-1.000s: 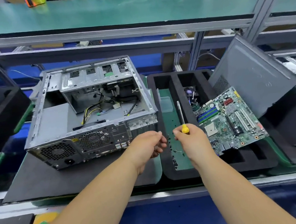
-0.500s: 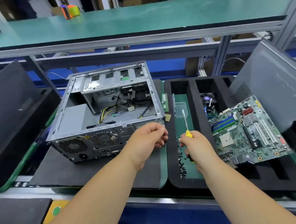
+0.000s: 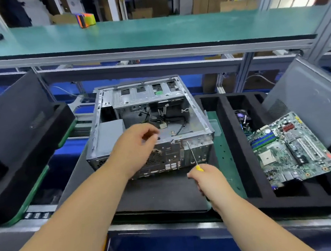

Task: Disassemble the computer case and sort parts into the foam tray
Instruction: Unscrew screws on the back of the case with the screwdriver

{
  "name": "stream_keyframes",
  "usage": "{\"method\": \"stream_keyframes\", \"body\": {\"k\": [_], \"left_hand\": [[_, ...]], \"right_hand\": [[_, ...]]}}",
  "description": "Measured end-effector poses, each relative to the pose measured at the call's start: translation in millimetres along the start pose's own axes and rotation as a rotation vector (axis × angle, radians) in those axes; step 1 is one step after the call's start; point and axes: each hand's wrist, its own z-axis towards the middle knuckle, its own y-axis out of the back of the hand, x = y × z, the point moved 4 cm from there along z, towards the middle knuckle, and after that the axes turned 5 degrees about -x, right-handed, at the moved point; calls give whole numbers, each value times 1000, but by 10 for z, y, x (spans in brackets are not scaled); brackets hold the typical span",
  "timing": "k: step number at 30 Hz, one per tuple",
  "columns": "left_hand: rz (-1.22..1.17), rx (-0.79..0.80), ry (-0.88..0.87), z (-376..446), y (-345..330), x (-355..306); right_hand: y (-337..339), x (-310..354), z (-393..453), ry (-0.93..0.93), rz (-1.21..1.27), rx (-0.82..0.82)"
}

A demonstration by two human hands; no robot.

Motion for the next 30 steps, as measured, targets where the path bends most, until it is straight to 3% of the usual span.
{"method": "stream_keyframes", "body": {"k": [6,13,30], "left_hand": [[156,105,-65,87,208,546],[385,287,-222,119,11,558],[498,492,-143,443,-273,496]], "right_hand": [[-523,-48,-145,-117,-66,-46],[-749,-160,-185,-184,-52,-81],[-718,-284,-134,-161,16,-28]]}}
